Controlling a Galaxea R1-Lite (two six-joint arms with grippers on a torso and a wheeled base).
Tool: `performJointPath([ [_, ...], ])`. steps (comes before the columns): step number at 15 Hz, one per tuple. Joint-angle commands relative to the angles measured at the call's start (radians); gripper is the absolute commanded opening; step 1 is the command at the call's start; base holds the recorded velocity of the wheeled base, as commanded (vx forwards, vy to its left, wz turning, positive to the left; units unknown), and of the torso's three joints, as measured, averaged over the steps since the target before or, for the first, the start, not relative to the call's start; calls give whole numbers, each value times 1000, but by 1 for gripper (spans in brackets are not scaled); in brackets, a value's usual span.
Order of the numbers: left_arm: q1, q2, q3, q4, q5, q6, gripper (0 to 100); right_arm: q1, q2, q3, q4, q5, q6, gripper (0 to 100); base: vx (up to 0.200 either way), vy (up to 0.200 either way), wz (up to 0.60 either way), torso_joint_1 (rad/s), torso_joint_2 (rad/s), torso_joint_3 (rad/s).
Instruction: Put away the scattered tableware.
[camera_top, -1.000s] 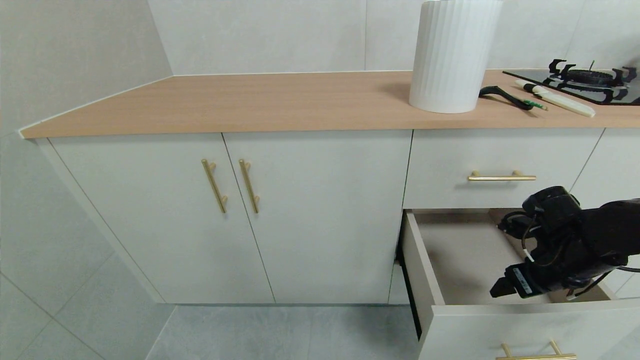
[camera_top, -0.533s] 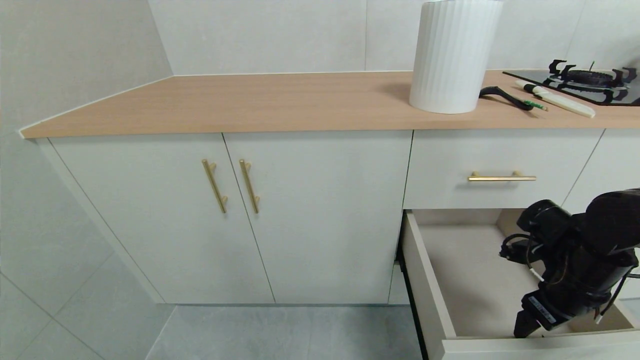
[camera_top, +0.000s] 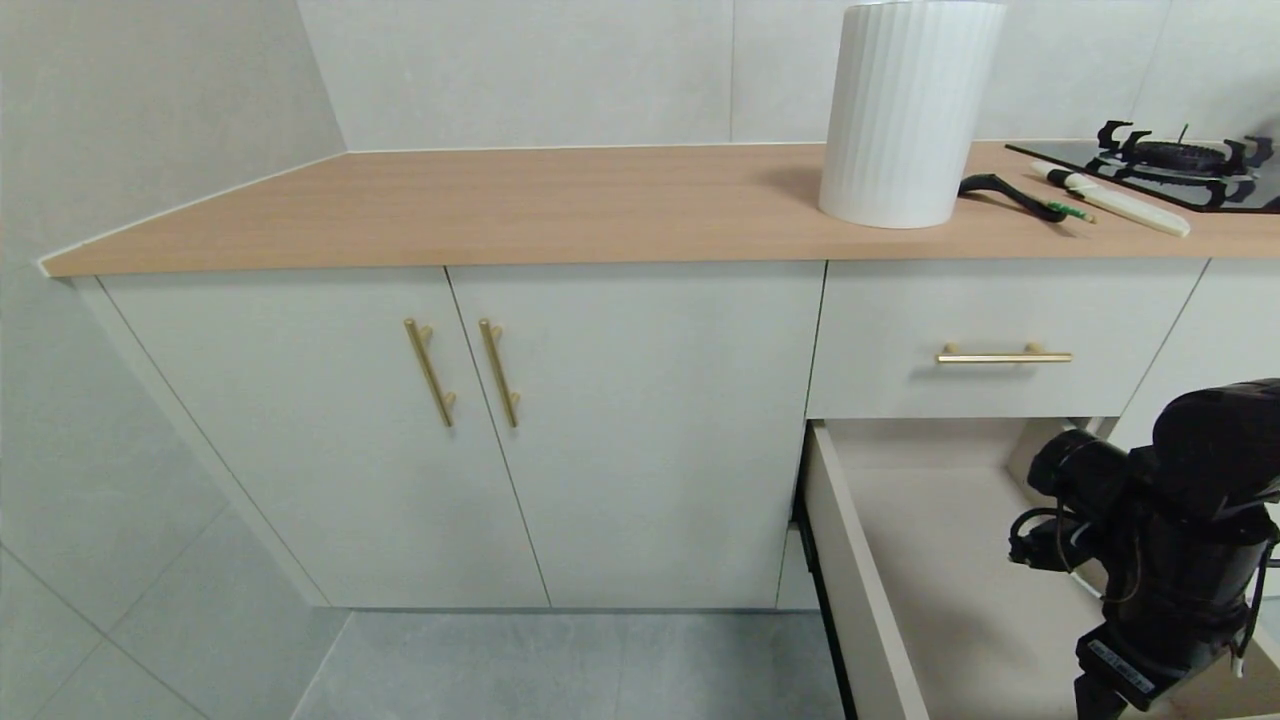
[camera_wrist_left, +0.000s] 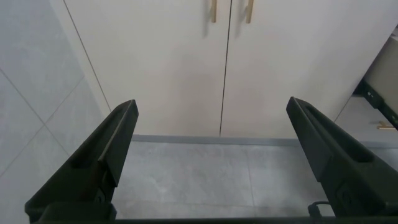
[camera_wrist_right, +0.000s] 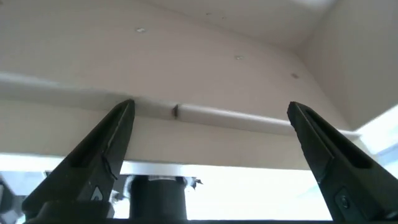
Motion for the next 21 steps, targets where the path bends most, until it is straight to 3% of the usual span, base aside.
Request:
performJointPath([
  [1, 0, 1, 0, 0, 0, 0, 100, 12, 24, 1, 2, -15, 2, 100, 0, 0, 0, 0, 0, 0],
  [8, 0, 1, 0, 0, 0, 0, 100, 10, -161, -79, 24, 23, 14, 100, 0, 0, 0, 0, 0, 0],
  [10, 0, 1, 0, 0, 0, 0, 100, 10, -249, -148, 5, 77, 107, 100, 0, 0, 0, 0, 0, 0],
  [13, 0, 1, 0, 0, 0, 0, 100, -2, -382, -178, -131, 132, 218, 100, 0, 0, 0, 0, 0, 0],
  [17, 0, 1, 0, 0, 0, 0, 100, -59, -502, -117, -323, 189, 216, 100, 0, 0, 0, 0, 0, 0],
  [21, 0, 1, 0, 0, 0, 0, 100, -86, -528, -91, -395, 186, 210, 100, 0, 0, 0, 0, 0, 0],
])
